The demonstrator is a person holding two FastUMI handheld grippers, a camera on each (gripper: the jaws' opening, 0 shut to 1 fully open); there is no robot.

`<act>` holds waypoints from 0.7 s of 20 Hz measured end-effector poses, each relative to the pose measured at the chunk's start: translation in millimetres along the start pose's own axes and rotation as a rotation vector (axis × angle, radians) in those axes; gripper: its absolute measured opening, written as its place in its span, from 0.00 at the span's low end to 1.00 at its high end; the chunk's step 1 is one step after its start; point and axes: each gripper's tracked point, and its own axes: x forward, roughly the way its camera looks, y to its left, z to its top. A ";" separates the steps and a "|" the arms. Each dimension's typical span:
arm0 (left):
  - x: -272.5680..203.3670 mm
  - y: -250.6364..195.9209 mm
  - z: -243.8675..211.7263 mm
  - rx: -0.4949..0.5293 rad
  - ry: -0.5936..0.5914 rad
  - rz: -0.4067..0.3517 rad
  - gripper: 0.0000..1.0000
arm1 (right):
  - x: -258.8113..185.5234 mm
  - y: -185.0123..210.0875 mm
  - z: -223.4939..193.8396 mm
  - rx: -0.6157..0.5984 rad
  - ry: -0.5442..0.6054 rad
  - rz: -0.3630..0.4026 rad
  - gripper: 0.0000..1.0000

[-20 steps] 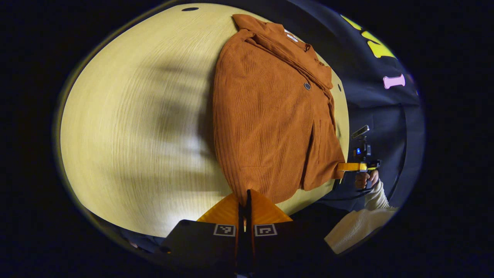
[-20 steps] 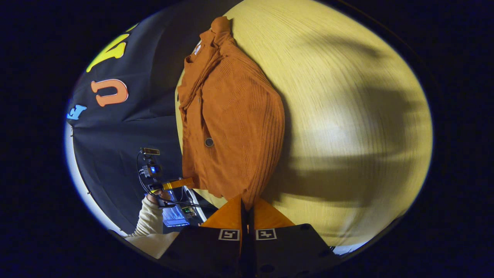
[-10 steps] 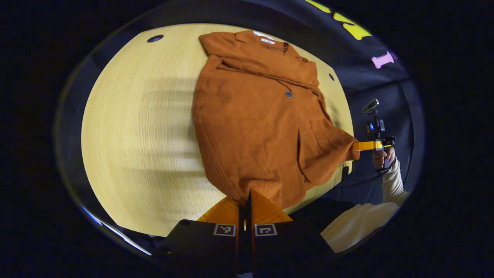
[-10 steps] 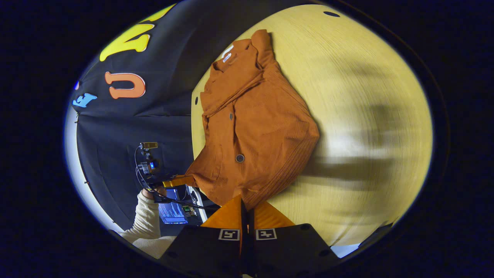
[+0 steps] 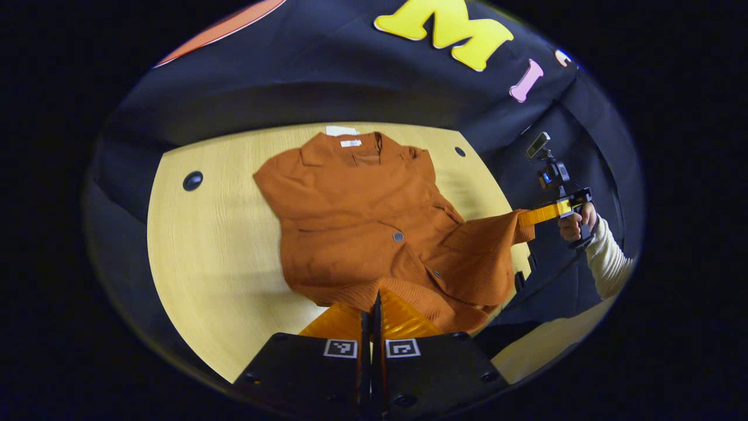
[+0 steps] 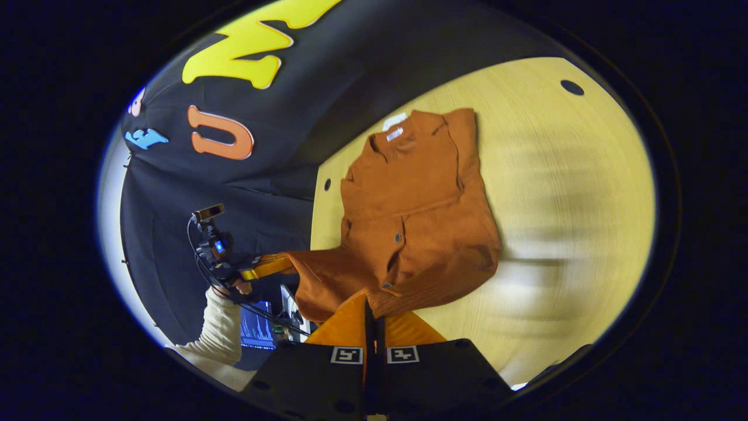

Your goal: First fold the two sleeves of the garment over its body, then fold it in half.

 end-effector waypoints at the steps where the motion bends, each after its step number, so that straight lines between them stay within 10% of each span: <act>1: 2.8 6.0 16.6 -0.017 -0.023 0.000 0.04 | 2.0 5.8 20.8 -0.001 -0.026 0.002 0.00; 7: 58.9 58.4 103.9 -0.240 -0.171 0.003 0.04 | 47.9 2.3 139.3 0.109 -0.156 0.027 0.00; 14: 157.9 110.8 132.5 -0.626 -0.310 -0.068 0.03 | 138.2 -94.0 234.7 0.420 -0.328 0.083 0.01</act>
